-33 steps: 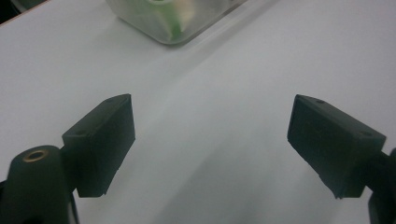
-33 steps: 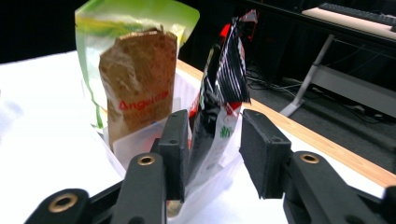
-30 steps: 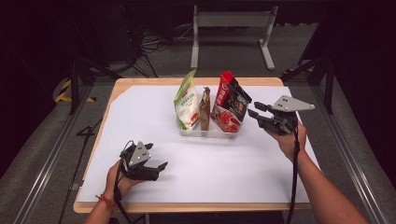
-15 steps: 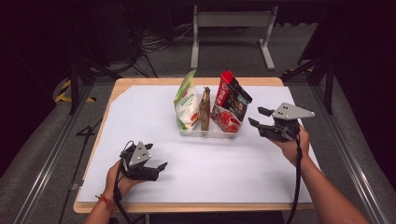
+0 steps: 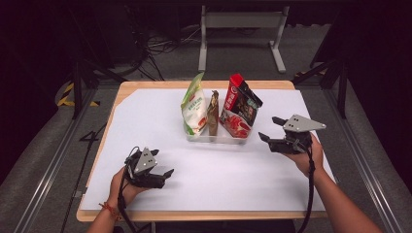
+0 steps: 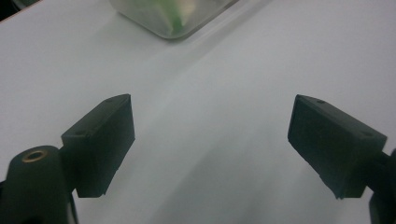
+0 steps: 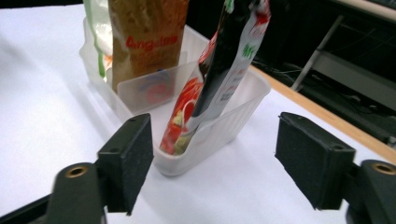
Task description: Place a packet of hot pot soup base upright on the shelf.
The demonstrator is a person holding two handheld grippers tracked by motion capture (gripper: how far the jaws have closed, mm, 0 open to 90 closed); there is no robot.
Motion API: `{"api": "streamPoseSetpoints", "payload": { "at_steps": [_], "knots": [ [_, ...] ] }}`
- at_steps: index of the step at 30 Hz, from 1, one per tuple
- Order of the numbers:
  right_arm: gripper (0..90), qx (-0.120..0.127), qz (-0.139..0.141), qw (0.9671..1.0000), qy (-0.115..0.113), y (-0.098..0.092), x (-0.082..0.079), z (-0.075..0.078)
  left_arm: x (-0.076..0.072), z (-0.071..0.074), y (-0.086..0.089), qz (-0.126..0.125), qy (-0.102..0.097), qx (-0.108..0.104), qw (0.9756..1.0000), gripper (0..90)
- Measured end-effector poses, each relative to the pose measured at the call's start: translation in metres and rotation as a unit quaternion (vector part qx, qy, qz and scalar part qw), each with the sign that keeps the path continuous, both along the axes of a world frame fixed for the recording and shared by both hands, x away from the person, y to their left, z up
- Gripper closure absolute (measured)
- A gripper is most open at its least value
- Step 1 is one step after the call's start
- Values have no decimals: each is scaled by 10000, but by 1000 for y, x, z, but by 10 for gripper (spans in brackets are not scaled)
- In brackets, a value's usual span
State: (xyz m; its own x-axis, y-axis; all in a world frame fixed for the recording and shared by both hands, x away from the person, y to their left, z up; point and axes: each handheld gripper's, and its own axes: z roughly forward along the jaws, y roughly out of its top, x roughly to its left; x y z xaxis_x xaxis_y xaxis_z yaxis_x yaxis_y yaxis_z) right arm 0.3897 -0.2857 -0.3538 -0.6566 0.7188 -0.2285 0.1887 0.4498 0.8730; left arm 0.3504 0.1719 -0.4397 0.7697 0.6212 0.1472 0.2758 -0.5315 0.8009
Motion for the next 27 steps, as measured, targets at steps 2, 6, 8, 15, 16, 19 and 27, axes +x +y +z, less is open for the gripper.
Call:
{"api": "streamPoseSetpoints", "payload": {
  "at_steps": [2,6,8,15,16,19,27],
  "knots": [
    [253,-95,4,9999,43,1,0,-5,0,0,0,3,5,2,10000,154],
    [228,-171,3,9999,17,1,-2,-13,0,0,0,-1,-4,13,10000,153],
    [227,-173,26,9998,13,1,-3,-16,0,0,0,-1,-6,21,10000,153],
    [192,-267,21,9996,-35,0,-9,-24,-1,0,0,0,-5,22,10000,152],
    [192,-267,21,9996,-35,0,-9,-24,-1,0,0,0,-5,22,10000,152],
    [174,-252,36,9997,39,-2,-13,-30,-1,-1,0,-2,1,21,10000,150],
    [165,-476,38,9989,43,-7,-23,-44,0,-1,0,-17,-1,52,10000,149]
  ]
}}
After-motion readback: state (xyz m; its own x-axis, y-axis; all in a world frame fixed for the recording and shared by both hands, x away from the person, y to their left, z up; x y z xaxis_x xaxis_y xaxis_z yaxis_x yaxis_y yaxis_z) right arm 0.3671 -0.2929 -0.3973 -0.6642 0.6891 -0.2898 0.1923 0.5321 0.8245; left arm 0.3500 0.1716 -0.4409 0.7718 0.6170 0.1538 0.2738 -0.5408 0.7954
